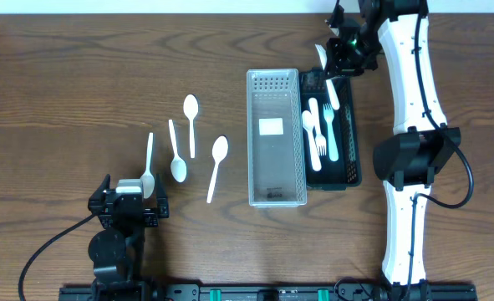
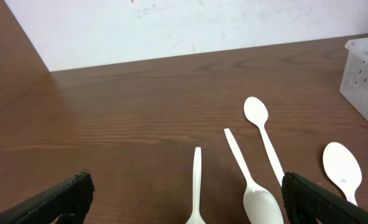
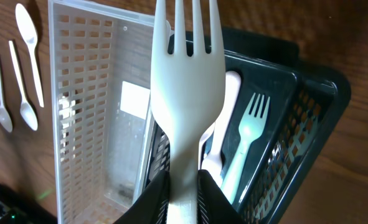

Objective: Pack container

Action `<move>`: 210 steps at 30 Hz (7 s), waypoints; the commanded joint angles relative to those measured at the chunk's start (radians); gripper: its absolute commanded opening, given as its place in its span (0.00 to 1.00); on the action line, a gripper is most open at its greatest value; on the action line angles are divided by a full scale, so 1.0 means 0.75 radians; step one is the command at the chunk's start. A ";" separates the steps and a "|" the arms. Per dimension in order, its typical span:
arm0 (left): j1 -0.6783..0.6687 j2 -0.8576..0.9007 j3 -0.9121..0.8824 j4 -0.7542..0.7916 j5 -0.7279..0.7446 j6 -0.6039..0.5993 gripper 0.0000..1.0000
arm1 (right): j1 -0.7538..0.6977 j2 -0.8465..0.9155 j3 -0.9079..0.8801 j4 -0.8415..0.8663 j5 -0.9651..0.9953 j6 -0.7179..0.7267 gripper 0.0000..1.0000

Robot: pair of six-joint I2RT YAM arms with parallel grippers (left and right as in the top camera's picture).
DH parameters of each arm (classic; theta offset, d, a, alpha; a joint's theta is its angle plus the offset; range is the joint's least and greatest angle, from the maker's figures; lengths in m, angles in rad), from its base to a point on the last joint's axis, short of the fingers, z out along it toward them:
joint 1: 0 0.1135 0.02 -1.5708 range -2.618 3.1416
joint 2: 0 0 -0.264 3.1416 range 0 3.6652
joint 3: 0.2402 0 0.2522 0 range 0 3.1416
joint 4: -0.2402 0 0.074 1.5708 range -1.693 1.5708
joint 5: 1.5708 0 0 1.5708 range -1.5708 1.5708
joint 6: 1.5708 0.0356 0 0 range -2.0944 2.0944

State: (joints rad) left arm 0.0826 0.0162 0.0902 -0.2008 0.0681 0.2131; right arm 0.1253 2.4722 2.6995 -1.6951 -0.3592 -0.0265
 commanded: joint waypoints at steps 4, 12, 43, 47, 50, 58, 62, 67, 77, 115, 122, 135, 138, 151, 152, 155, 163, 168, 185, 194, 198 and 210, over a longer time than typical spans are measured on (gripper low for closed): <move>0.006 0.002 -0.035 -0.009 0.003 -0.007 0.98 | 0.009 -0.040 0.025 -0.005 0.025 0.078 0.15; 0.006 0.002 -0.035 -0.009 0.004 -0.007 0.98 | 0.062 -0.040 0.021 -0.005 0.008 0.100 0.16; 0.006 0.002 -0.035 -0.009 0.004 -0.007 0.98 | -0.102 -0.278 -0.472 0.011 0.305 0.026 0.99; 0.006 0.002 -0.035 -0.009 0.003 -0.007 0.98 | -0.297 -0.330 -0.460 -0.005 0.355 -0.032 0.99; 0.006 0.002 -0.035 -0.009 0.003 -0.007 0.98 | -0.437 -0.388 -0.460 -0.005 0.411 -0.033 0.99; 0.006 0.002 -0.035 -0.009 0.004 -0.007 0.98 | -0.724 -0.590 -0.461 -0.005 0.410 -0.108 0.99; 0.006 0.002 -0.035 -0.009 0.004 -0.007 0.98 | -0.860 -0.601 -0.464 0.003 0.410 -0.142 0.99; 0.006 0.002 -0.035 -0.009 0.003 -0.007 0.98 | -0.972 -0.561 -0.513 0.120 0.397 -0.146 0.99; 0.006 0.002 -0.035 -0.009 0.004 -0.007 0.98 | -1.041 -0.419 -0.542 0.293 0.390 -0.146 0.99; 0.005 0.561 0.410 -0.042 0.140 -0.276 0.98 | -1.051 -0.233 -0.542 0.331 0.400 -0.146 0.99; 0.005 1.259 1.025 -0.431 0.386 -0.282 0.98 | -1.051 -0.233 -0.542 0.331 0.400 -0.146 0.99; -0.159 1.838 1.455 -0.873 0.101 -0.406 0.98 | -1.052 -0.233 -0.542 0.331 0.400 -0.146 0.99; -0.240 1.851 1.455 -0.873 0.107 -0.385 0.98 | -1.052 -0.233 -0.542 0.332 0.400 -0.146 0.99; -0.492 1.970 1.453 -0.869 -0.101 -0.431 0.98 | -1.053 -0.233 -0.542 0.331 0.400 -0.146 0.98; -0.492 1.988 1.453 -0.869 -0.101 -0.433 0.98 | -1.053 -0.233 -0.542 0.331 0.400 -0.146 0.99; -0.493 2.038 1.453 -0.888 -0.100 -0.541 0.98 | -1.053 -0.233 -0.542 0.332 0.400 -0.146 0.99; -0.522 2.086 1.453 -0.828 0.137 -0.591 0.98 | -1.053 -0.233 -0.542 0.331 0.400 -0.146 0.99; -0.579 2.135 1.453 -0.829 0.043 -0.592 0.98 | -1.053 -0.233 -0.542 0.332 0.400 -0.146 0.99; -0.603 2.325 1.452 -0.823 -0.002 -0.565 0.98 | -1.053 -0.233 -0.542 0.332 0.400 -0.146 0.99; -0.603 2.369 1.452 -0.822 -0.002 -0.486 0.98 | -1.053 -0.233 -0.542 0.332 0.400 -0.146 0.99; -0.603 2.394 1.452 -0.822 -0.001 -0.491 0.98 | -1.053 -0.233 -0.542 0.331 0.400 -0.146 0.99; -0.603 2.448 1.452 -0.767 0.104 -0.524 0.98 | -1.053 -0.233 -0.542 0.331 0.400 -0.146 0.99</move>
State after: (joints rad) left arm -0.3687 1.8339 1.1584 -0.7776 0.1200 -0.1761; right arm -0.6556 2.2906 2.2944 -1.4464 -0.0555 -0.1219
